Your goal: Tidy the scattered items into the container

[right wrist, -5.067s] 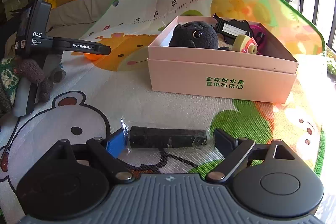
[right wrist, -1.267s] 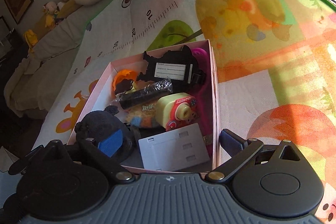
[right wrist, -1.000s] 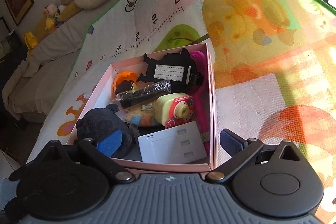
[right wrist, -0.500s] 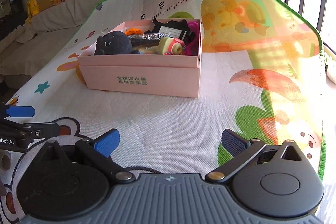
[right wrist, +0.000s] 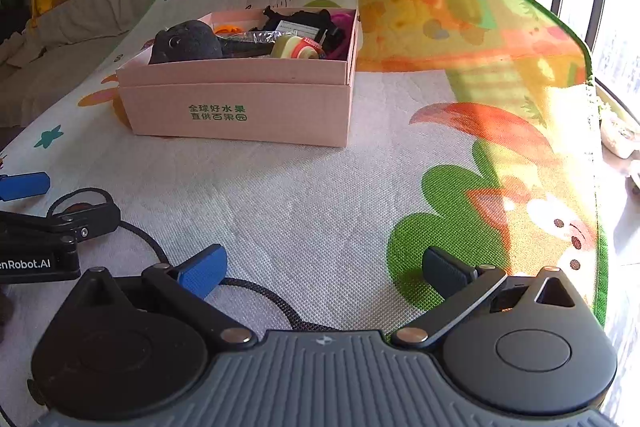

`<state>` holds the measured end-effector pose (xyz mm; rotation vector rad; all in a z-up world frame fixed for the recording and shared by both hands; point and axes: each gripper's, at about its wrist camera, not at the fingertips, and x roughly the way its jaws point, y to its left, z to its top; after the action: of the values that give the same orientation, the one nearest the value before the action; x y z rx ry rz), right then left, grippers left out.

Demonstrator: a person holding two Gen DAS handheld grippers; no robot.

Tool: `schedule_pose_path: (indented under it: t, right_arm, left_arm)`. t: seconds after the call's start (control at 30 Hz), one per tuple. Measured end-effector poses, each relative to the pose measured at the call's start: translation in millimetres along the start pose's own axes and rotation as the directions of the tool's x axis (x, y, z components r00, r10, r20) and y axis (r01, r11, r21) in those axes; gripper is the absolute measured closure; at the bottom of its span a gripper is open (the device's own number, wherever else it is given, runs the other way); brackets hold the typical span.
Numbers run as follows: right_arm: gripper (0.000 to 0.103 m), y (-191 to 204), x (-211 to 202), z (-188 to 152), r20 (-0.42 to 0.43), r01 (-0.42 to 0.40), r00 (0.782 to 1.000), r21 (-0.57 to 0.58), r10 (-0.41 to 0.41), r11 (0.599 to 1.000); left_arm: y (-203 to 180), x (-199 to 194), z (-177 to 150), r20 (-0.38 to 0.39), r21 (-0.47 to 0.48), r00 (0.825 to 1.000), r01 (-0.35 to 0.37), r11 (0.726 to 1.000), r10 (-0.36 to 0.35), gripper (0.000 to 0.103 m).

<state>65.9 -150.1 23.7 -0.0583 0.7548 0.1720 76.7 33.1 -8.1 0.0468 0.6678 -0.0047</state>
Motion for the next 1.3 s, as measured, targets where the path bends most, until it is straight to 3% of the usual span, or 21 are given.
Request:
schedule_pose_path:
  t: [0.3,0.7,1.3]
  right_arm:
    - [0.0,6,8,2,0.061,0.045,0.997,0.042,-0.048,0.998]
    - [0.0,8,31,22,0.062,0.026,0.998,0.02,-0.027,0.999]
    - [0.0,9,33,24,0.065,0.021,0.998,0.018,-0.023,1.0]
  left_arm:
    - [3,10,4,-0.024,-0.041,1.0,-0.01,0.999,0.009,0.0]
    - [0,39,25,-0.032,-0.05,0.999,-0.018,0.999,0.017,0.0]
    - [-1,38,23,-0.029,-0.061,0.999,-0.021,0.998,0.019,0.0]
